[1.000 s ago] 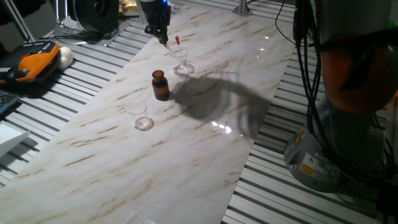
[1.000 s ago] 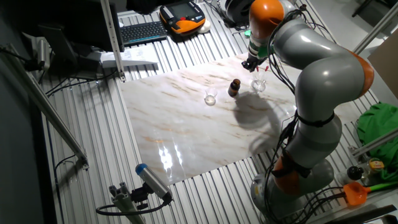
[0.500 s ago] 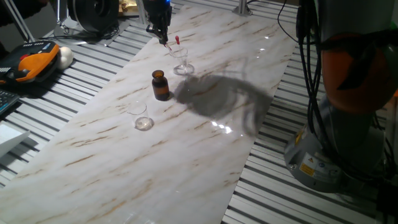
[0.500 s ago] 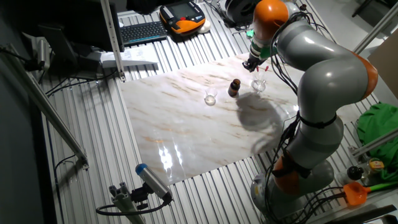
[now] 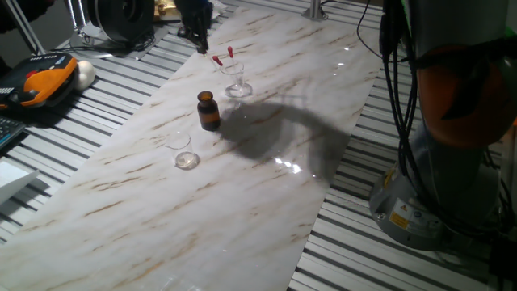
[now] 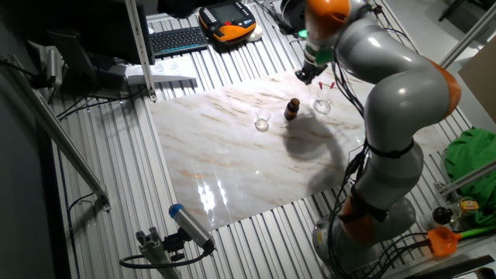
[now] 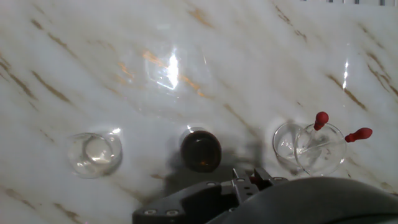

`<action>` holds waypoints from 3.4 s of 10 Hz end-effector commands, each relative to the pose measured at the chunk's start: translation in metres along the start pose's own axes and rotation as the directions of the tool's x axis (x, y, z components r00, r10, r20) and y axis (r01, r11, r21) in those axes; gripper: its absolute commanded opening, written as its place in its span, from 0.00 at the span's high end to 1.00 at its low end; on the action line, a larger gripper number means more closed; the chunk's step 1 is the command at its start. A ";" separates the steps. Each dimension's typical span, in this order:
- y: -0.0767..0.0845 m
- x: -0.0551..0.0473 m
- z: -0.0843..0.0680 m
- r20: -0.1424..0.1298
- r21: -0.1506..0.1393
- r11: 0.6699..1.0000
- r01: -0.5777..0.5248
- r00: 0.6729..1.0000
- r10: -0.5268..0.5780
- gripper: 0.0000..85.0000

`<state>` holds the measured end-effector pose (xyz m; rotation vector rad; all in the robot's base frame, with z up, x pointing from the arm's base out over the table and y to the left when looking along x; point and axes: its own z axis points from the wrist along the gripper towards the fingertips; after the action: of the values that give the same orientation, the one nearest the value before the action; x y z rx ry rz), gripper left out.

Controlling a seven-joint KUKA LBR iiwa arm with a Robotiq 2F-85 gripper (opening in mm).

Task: Transfer liquid using a dropper

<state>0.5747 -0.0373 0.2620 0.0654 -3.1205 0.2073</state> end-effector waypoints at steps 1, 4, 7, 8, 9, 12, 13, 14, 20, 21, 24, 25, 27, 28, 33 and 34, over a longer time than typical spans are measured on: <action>0.008 -0.001 -0.004 -0.006 0.003 1.000 -0.009 1.000 0.009 1.00; 0.021 -0.003 -0.004 -0.002 0.004 1.000 -0.029 1.000 0.029 1.00; 0.034 -0.009 0.006 0.019 -0.003 0.999 -0.044 0.999 0.044 1.00; 0.037 -0.011 0.008 0.024 -0.003 0.999 -0.048 0.999 0.048 1.00; 0.040 -0.013 0.008 0.022 -0.004 0.999 -0.051 0.998 0.052 1.00; 0.045 -0.016 0.014 0.028 -0.004 0.999 -0.055 0.998 0.055 1.00; 0.046 -0.015 0.020 0.041 -0.003 0.999 -0.053 0.998 0.053 1.00; 0.048 -0.013 0.028 0.054 -0.009 0.998 -0.054 0.997 0.055 1.00; 0.045 -0.006 0.062 0.108 -0.020 0.999 -0.042 0.993 0.044 1.00; 0.043 -0.004 0.069 0.119 -0.026 0.999 -0.034 0.992 0.037 1.00; 0.036 -0.001 0.084 0.148 -0.028 1.000 -0.013 0.989 0.017 1.00; 0.035 0.001 0.089 0.157 -0.022 1.000 -0.009 0.987 0.012 1.00; 0.034 0.005 0.099 0.169 -0.020 1.000 -0.001 0.986 0.005 1.00; 0.033 0.006 0.102 0.174 -0.017 1.000 0.000 0.985 0.003 1.00; 0.032 0.006 0.114 0.200 -0.023 1.000 0.003 0.980 0.001 1.00; 0.032 0.006 0.114 0.203 -0.023 1.000 0.002 0.979 0.003 1.00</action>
<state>0.5664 -0.0209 0.1445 0.0908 -3.3253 0.1751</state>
